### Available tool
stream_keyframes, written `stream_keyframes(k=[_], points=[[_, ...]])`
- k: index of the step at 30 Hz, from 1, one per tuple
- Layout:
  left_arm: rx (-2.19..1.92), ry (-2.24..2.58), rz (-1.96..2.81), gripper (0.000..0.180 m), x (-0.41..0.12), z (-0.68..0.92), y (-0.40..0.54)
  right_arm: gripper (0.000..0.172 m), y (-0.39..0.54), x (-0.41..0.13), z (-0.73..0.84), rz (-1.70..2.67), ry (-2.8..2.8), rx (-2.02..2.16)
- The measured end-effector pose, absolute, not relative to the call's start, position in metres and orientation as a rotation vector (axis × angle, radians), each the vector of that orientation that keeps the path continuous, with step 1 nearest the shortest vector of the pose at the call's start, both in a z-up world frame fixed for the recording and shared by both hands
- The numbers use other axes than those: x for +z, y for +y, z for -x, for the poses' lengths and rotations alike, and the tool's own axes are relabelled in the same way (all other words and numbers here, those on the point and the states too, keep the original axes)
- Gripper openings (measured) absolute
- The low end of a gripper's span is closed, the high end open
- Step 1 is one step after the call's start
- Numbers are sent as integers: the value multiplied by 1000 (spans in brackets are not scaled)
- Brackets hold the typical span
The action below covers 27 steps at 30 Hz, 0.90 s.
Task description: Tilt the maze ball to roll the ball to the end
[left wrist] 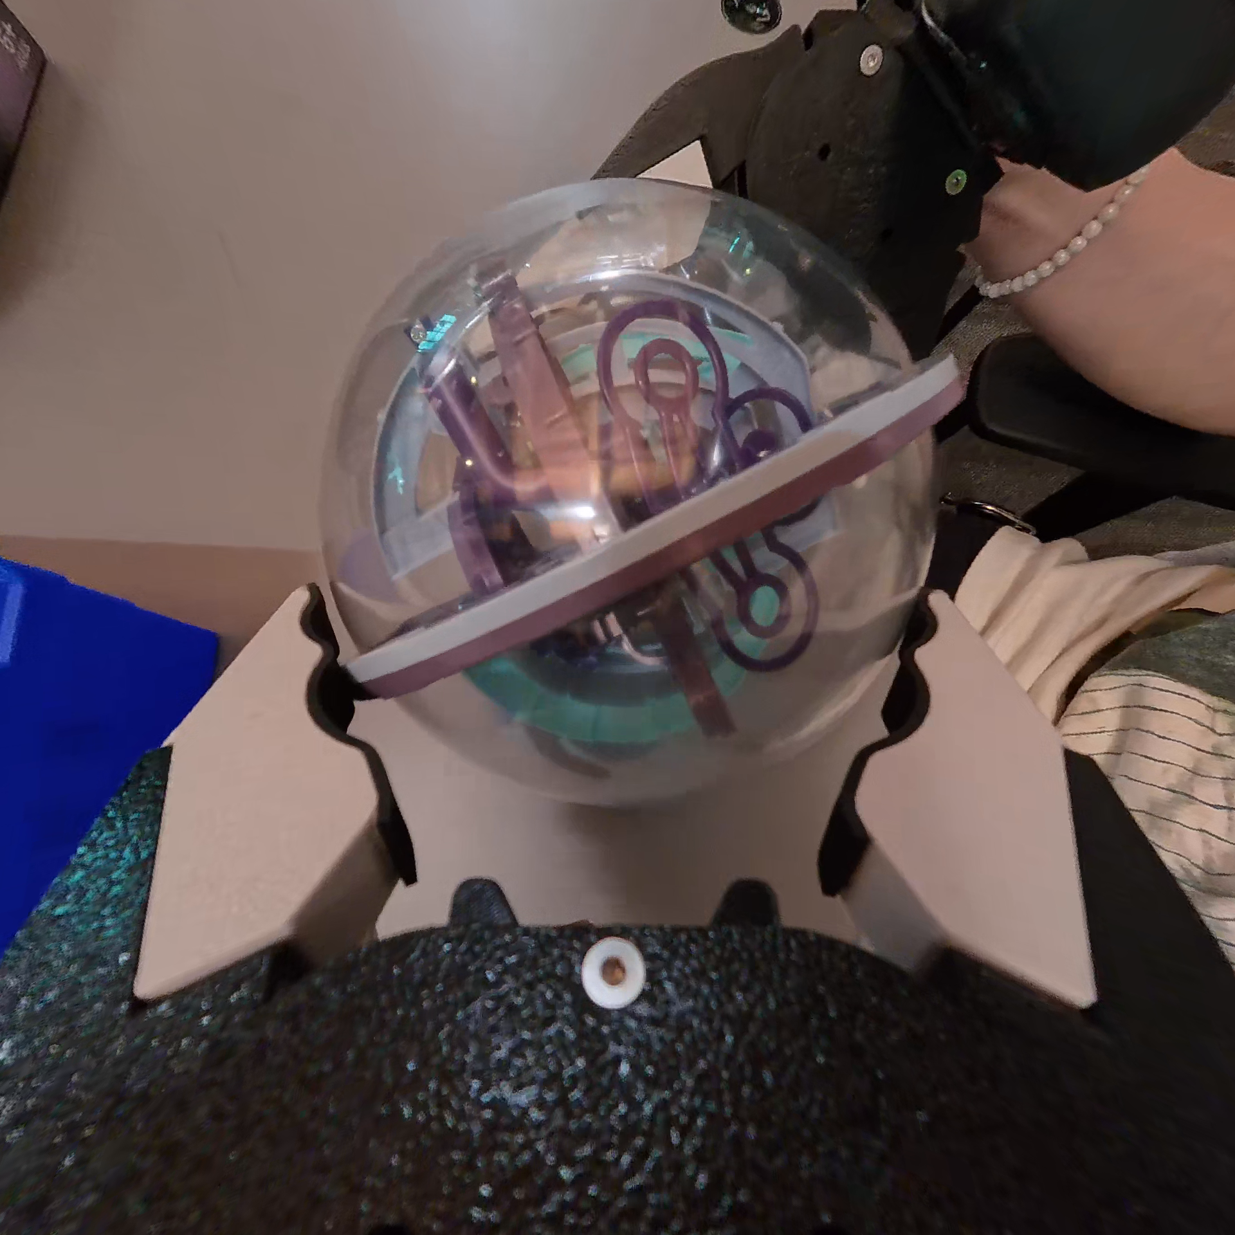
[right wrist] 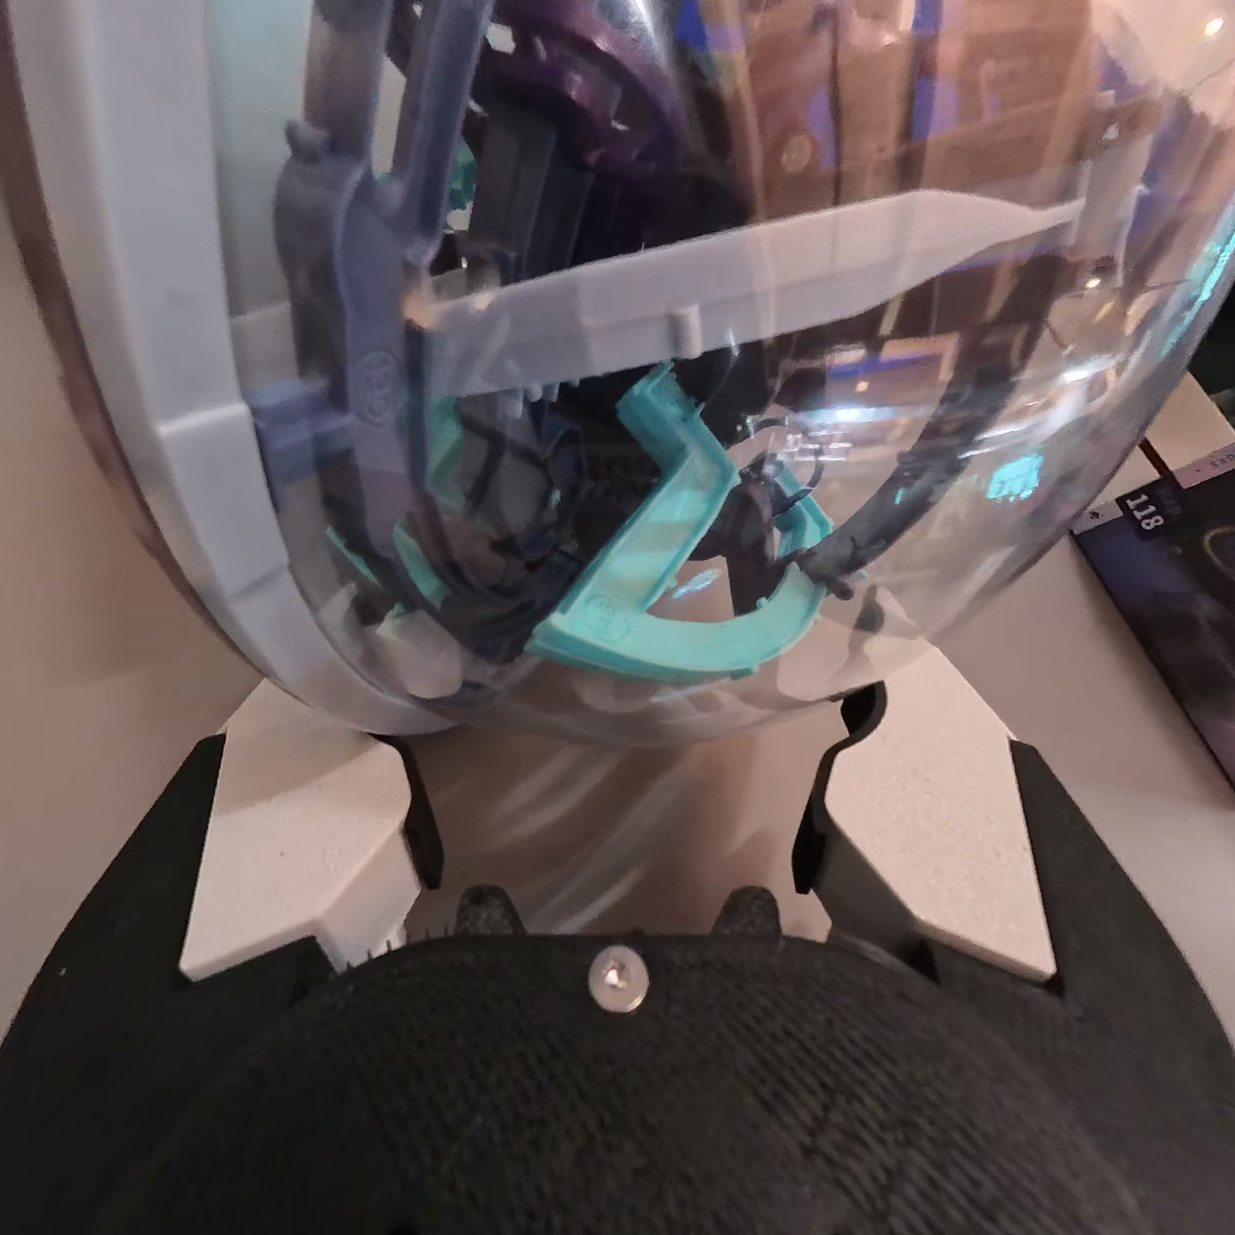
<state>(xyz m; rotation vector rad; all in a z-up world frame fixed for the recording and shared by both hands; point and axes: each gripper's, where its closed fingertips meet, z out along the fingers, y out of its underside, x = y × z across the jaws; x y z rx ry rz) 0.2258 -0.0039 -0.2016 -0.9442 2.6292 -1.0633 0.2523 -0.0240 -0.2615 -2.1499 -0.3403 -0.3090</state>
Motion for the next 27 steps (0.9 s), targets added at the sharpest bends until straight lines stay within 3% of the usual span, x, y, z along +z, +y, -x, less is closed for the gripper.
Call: stream_keyframes(k=[12, 18, 27], points=[[-662, 2698, 831, 157, -213, -225, 4, 150, -30, -261, -257, 2245, -329, -363], [-950, 2622, 916, 152, -192, -236, -19, 147, -33, -261, -257, 2236, -349, -362], [-812, 2628, 845, 158, -195, -251, -28, 154, -35, -264, -263, 2260, -272, -338]])
